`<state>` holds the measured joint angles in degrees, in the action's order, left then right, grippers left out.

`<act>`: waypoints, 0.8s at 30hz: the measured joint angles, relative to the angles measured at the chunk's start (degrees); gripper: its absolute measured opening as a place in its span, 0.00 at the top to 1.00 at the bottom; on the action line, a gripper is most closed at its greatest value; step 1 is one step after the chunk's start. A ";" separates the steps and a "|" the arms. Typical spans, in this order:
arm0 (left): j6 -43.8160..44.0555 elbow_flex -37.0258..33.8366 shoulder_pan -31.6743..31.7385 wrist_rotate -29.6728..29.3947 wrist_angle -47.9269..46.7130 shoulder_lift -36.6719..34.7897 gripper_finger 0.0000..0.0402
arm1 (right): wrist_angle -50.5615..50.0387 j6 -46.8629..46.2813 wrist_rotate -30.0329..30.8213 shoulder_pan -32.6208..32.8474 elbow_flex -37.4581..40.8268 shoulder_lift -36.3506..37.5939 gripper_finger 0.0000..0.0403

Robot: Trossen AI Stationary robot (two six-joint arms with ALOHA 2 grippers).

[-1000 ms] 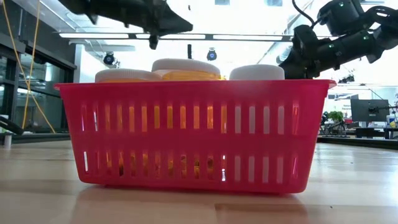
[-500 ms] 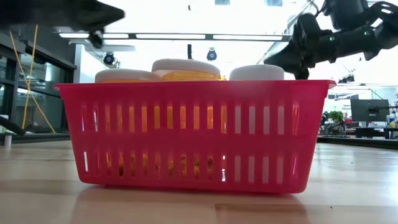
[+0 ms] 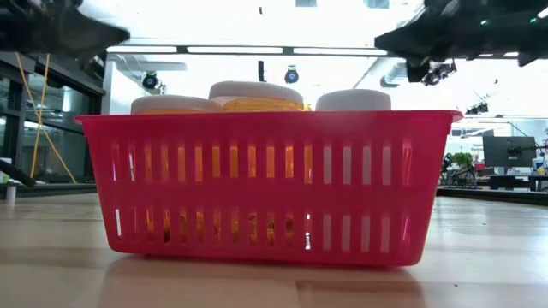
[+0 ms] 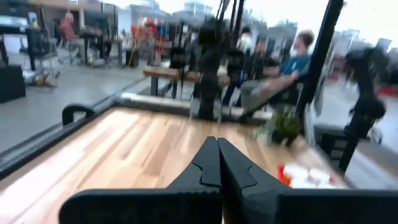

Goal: Pick and place pill bottles into a basket
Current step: Return to Home Position

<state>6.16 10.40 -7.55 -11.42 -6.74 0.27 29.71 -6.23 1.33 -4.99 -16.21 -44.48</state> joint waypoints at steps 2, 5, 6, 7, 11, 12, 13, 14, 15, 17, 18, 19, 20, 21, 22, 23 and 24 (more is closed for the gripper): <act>-1.06 -0.05 0.02 0.17 -1.65 0.43 0.94 | -4.67 0.29 0.66 1.36 0.00 4.02 0.99; -1.37 -0.30 0.00 0.18 -2.77 0.31 0.94 | -11.28 -0.42 1.37 2.41 1.81 11.70 1.00; -1.37 -0.40 0.00 0.15 -3.64 0.04 0.94 | -10.90 -1.04 1.36 2.52 3.22 14.25 1.00; -1.53 -0.42 0.00 0.13 -3.63 0.08 0.94 | -9.55 -1.25 0.94 2.52 4.81 16.89 1.00; -3.11 -0.42 0.02 -0.13 -3.64 0.11 0.94 | -3.48 -3.24 -0.11 2.48 12.86 27.08 1.00; -3.23 -0.42 0.00 -0.17 -3.88 0.11 0.94 | -3.16 -4.01 -0.08 2.37 14.72 29.18 1.00; -3.33 -0.42 0.02 -0.25 -4.13 0.11 0.94 | -5.19 -4.43 0.06 2.35 15.63 31.12 1.00; -3.36 -0.42 0.02 -0.31 -4.24 0.11 0.94 | -8.19 -4.69 0.17 2.38 15.46 32.88 1.00; -3.35 -0.42 0.02 -0.31 -4.29 0.13 0.94 | -12.02 -4.73 0.19 2.38 15.21 34.48 1.00; -3.13 -0.99 0.02 -0.33 -3.54 0.09 0.94 | -16.11 -3.53 0.03 2.38 15.16 37.19 1.00; -3.07 -1.73 0.03 -0.35 -3.23 0.09 0.94 | -16.86 -2.87 -0.15 2.37 15.45 38.55 1.00; -2.83 -2.73 0.02 -0.34 -3.19 0.09 0.94 | -18.49 -2.61 -0.05 2.36 15.65 39.97 1.00; -1.99 -4.01 0.02 -0.33 -2.64 0.11 0.94 | -20.20 -2.48 0.24 2.38 15.65 41.08 1.00; -1.37 -5.51 0.02 -0.33 -1.12 0.12 0.94 | -22.18 -2.56 0.24 2.36 15.65 42.13 1.00; -0.97 -7.18 0.03 -0.11 1.47 0.13 0.94 | -24.21 -2.77 0.08 2.35 15.65 43.19 1.00; -1.04 -8.40 0.02 0.28 5.40 0.20 0.94 | -25.58 -3.15 -0.25 2.35 15.65 44.06 1.00; -1.84 -9.44 0.02 0.35 8.26 0.31 0.94 | -26.15 -4.03 -0.39 2.35 15.65 44.43 1.00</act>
<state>4.32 0.96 -7.53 -11.07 1.52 0.58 3.55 -10.26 0.94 -2.63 -0.56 -0.05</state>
